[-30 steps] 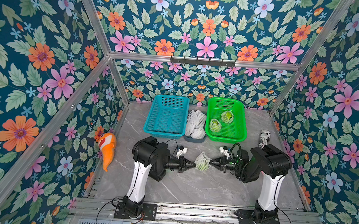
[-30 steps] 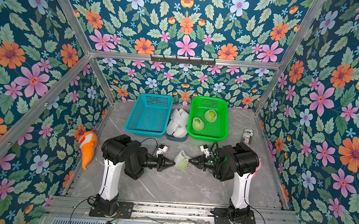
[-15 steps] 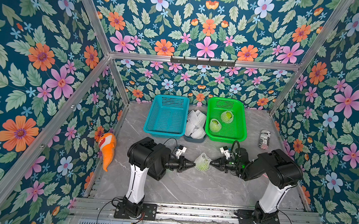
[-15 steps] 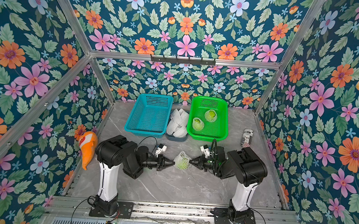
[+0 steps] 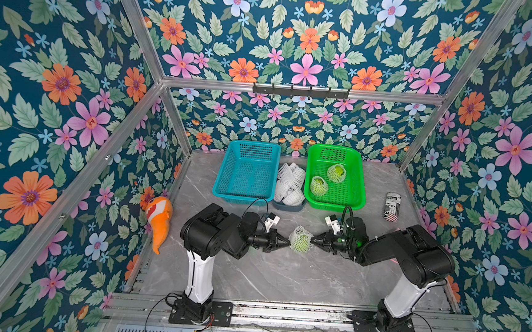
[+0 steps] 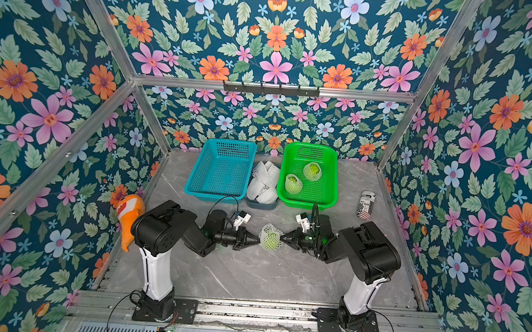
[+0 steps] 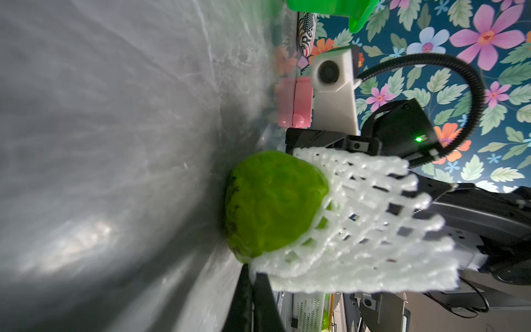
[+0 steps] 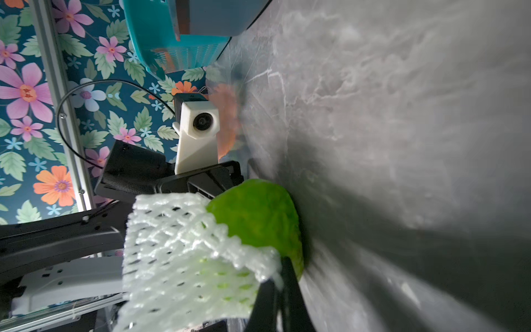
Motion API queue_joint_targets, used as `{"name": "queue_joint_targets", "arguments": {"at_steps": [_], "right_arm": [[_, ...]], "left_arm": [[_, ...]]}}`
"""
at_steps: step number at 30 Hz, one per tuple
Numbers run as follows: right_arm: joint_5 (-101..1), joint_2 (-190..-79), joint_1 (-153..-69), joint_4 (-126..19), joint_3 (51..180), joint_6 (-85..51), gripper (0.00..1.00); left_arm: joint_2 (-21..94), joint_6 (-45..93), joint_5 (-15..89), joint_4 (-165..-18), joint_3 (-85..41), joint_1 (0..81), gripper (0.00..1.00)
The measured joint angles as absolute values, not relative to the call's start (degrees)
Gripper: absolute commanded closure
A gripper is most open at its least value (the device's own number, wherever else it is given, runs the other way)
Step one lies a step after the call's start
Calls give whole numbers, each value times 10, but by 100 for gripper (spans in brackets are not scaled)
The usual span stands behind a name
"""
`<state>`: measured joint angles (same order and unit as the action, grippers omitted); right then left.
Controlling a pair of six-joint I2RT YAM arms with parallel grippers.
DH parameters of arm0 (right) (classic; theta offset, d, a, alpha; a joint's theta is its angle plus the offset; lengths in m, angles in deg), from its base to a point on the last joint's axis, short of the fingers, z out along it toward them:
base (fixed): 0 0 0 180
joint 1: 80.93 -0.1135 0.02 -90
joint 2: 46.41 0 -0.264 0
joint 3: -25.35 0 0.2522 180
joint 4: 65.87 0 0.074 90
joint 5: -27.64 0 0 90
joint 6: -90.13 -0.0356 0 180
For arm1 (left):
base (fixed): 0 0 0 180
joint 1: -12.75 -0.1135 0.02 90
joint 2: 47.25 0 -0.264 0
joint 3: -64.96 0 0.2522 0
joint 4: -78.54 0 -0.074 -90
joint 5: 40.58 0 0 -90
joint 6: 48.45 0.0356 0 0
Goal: Sleeve custard apples in foam nets
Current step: Put on the foam net on the custard apple.
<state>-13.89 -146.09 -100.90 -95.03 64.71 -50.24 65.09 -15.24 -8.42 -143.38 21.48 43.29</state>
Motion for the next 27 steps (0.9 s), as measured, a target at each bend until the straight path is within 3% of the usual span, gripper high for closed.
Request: {"name": "queue_joint_targets", "arguments": {"at_steps": [27], "right_arm": [[-258,-1440,-1056,-759,706,-402,100]], "left_arm": [[616,-47,-17,-1175,139,456,100]]}}
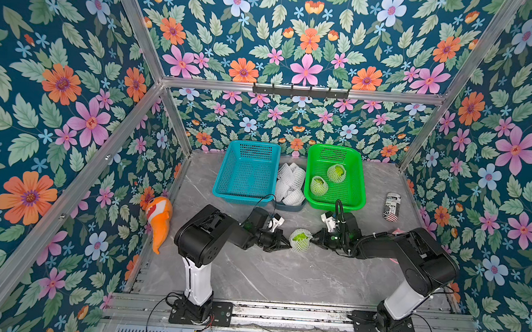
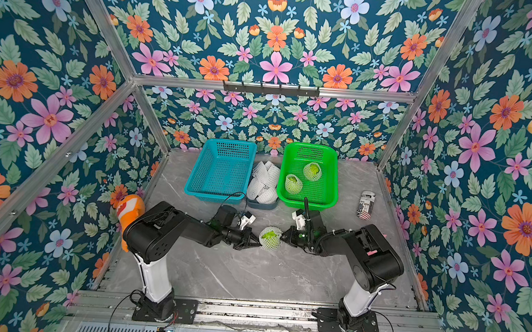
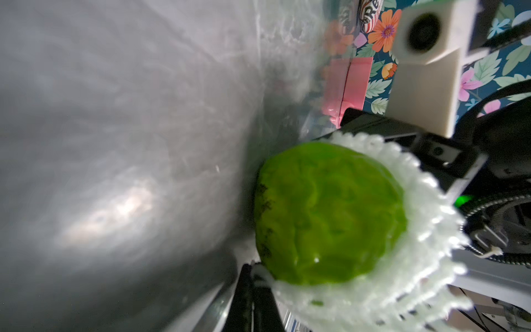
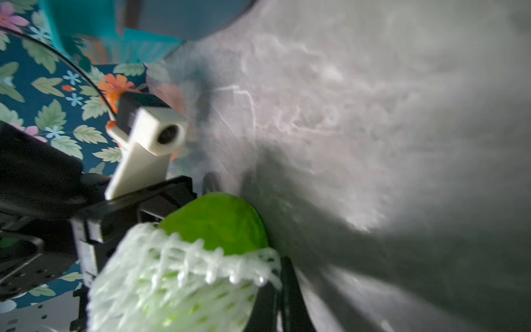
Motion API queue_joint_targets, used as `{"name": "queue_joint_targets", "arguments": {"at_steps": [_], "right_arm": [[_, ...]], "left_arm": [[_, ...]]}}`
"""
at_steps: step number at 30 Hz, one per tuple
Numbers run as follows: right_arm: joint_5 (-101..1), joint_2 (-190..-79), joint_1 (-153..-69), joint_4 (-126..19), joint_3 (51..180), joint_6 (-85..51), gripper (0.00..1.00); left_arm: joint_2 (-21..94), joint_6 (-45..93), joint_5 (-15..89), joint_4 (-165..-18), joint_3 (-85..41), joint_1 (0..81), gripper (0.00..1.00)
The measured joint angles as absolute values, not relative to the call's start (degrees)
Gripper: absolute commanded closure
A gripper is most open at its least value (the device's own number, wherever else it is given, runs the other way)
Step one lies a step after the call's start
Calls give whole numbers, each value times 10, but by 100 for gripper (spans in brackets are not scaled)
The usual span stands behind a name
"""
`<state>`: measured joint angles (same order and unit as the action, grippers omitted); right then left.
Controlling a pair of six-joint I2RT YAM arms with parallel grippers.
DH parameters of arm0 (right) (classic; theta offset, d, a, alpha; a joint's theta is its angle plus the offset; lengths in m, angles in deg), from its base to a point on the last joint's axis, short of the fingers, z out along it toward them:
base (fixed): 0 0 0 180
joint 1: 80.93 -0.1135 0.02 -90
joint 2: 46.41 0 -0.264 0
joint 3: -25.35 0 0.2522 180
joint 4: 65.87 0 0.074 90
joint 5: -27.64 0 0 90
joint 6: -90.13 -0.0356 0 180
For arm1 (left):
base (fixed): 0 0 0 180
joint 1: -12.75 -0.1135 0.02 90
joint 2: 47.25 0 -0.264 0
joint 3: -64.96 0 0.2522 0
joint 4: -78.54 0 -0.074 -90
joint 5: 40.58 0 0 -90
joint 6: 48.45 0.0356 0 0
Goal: Sleeve custard apples in foam nets
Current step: Put on the foam net on the custard apple.
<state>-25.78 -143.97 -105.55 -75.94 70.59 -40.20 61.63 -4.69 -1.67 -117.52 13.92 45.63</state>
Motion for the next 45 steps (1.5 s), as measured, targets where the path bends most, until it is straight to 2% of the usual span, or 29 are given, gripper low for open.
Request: {"name": "queue_joint_targets", "arguments": {"at_steps": [14,18,33,40,45], "right_arm": [[-256,-1430,-1061,-748,703,-417,100],[-250,-1430,-1066,-761,694,-433,100],[-269,-1440,-1068,-877,648,-513,100],[-284,-1434,-1068,-878,645,-519,100],[-291,-1433,-1071,-883,644,-522,100]], "left_arm": [[609,-11,48,-1137,100,453,100],[606,10,74,-1105,77,453,86],[545,44,143,-1004,68,450,57],[492,49,196,-944,81,438,47],[439,48,220,-910,82,436,45]]}}
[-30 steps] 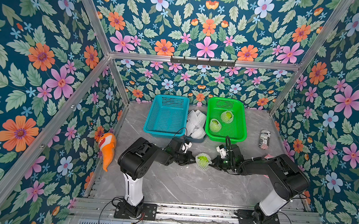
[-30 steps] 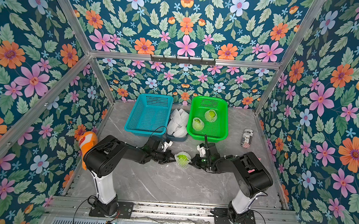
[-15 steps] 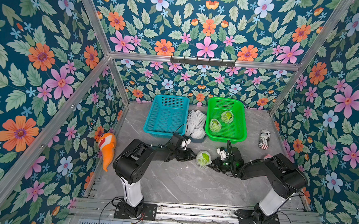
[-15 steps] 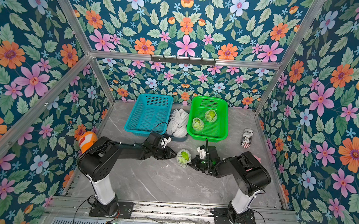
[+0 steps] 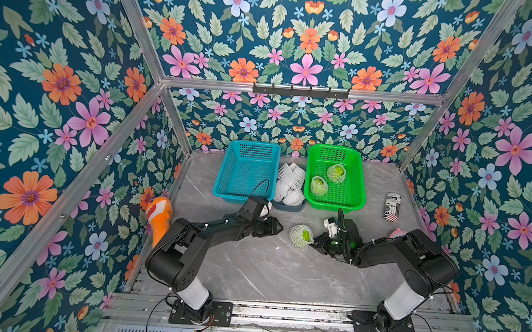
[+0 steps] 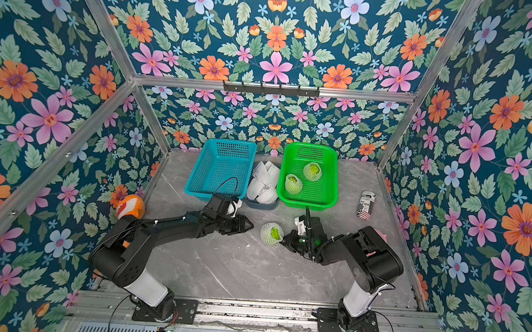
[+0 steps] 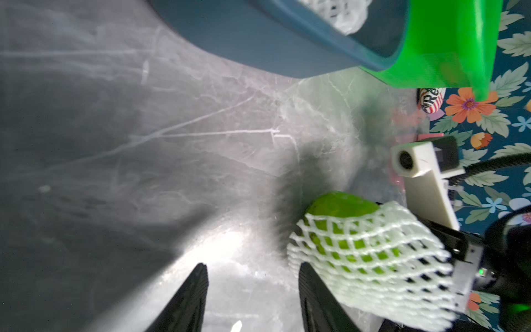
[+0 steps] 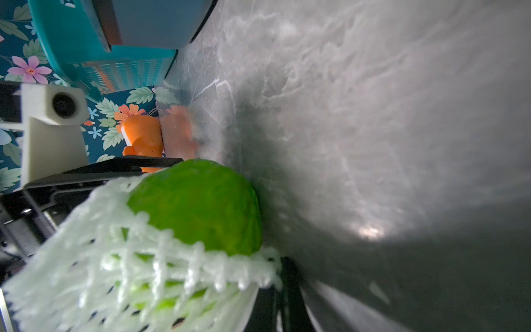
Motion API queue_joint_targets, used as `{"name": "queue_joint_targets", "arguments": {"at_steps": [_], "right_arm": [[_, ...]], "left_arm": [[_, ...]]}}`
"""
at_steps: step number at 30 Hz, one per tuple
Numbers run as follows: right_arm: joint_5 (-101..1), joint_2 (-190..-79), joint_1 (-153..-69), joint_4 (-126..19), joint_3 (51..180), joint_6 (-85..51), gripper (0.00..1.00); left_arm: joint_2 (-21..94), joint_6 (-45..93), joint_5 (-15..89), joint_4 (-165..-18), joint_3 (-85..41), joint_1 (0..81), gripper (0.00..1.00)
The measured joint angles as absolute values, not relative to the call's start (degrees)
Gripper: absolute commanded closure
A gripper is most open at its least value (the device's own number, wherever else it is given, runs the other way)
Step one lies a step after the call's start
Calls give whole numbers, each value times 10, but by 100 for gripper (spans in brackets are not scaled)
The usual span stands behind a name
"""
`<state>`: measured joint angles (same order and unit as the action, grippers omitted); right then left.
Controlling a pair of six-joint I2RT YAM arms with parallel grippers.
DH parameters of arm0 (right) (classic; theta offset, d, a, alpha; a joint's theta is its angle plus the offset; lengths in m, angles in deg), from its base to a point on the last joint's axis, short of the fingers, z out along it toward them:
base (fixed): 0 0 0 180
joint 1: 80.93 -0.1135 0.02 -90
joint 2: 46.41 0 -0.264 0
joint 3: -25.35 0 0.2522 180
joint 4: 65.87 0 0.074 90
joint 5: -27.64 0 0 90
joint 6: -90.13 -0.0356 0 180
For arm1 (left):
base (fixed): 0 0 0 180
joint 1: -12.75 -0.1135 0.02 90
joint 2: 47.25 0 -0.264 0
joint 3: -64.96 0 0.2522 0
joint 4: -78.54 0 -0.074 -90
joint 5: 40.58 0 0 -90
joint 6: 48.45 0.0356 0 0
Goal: Sleeve custard apples in foam nets
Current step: Put on the foam net on the custard apple.
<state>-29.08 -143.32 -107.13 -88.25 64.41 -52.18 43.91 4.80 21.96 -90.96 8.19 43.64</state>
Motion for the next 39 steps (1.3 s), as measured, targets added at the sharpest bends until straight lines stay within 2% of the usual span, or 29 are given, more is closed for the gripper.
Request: {"name": "queue_joint_targets", "arguments": {"at_steps": [6,11,25,39], "right_arm": [[-302,-1430,-1076,-881,644,-526,100],[-313,-1424,-1080,-879,645,-528,100],[-326,-1425,-1092,-885,642,-539,100],[-338,-1443,-1114,-936,634,-570,100]], "left_arm": [[386,43,207,-889,70,446,39],[349,27,174,-898,71,482,27],[421,15,175,-925,40,536,25],[487,42,189,-925,-6,536,30]]}}
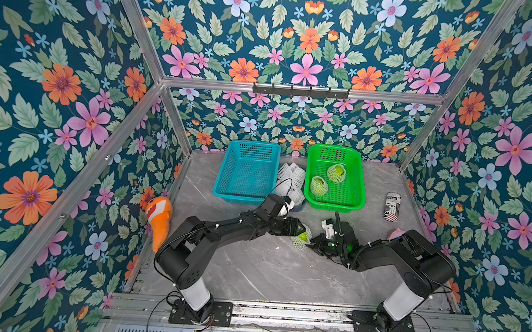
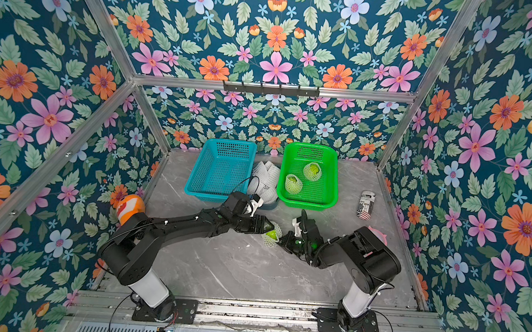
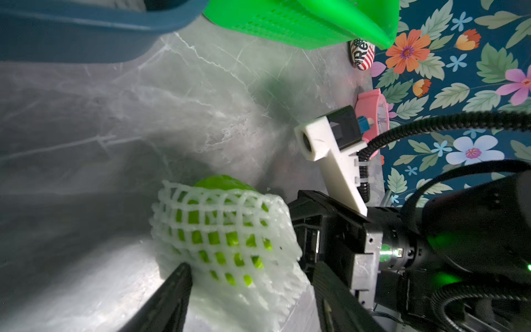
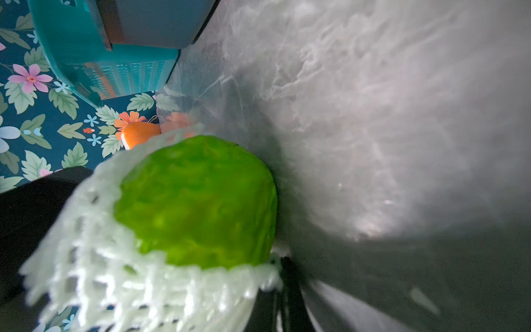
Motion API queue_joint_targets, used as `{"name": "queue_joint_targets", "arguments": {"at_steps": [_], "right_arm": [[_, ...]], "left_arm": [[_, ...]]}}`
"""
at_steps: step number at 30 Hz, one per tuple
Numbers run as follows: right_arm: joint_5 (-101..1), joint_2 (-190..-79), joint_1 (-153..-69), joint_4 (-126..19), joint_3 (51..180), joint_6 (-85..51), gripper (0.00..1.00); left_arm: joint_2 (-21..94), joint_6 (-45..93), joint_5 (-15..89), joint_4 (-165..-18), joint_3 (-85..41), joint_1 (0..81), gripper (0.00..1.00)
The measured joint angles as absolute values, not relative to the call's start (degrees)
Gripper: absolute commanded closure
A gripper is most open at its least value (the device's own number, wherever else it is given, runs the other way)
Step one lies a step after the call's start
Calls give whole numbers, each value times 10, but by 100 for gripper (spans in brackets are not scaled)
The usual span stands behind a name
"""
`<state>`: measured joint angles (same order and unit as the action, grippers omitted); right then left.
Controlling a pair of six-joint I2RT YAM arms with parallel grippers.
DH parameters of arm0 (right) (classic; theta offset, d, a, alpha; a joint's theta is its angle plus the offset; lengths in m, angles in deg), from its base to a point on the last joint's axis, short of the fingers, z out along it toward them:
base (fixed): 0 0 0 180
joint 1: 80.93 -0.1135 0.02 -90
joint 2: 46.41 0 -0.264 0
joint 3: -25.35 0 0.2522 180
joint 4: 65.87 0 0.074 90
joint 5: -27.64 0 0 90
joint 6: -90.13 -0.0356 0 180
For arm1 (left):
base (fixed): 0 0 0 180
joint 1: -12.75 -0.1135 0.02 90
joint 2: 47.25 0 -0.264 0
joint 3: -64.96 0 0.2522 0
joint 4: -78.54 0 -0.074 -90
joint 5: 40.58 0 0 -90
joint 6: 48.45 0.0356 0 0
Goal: Sleeve custard apples in foam nets
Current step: Put on the foam net on the custard apple.
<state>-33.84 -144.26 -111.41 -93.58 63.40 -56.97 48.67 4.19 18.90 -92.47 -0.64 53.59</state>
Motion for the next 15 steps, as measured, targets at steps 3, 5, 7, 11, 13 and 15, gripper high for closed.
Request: {"name": "queue_joint_targets", "arguments": {"at_steps": [3,5,7,11,13,15], "right_arm": [[-333,-1450,-1115,-952,632,-578,100],[-327,-1455,-1116,-961,631,-580,100],[-322,-1459,-1116,-971,629,-581,100],[-314,-1462,-1117,-981,625,-582,94],[-311,-1465,-1118,-986,623,-583,91],[-309,-1467,-1118,-991,623,-584,88]], "left_arm": [[494,46,193,-917,-20,536,30],[505,59,196,-906,-37,536,31],[517,67,198,-891,-56,536,30],[539,90,198,-854,-92,536,31],[550,104,198,-828,-114,536,31],[561,117,200,-802,-138,537,31]]}}
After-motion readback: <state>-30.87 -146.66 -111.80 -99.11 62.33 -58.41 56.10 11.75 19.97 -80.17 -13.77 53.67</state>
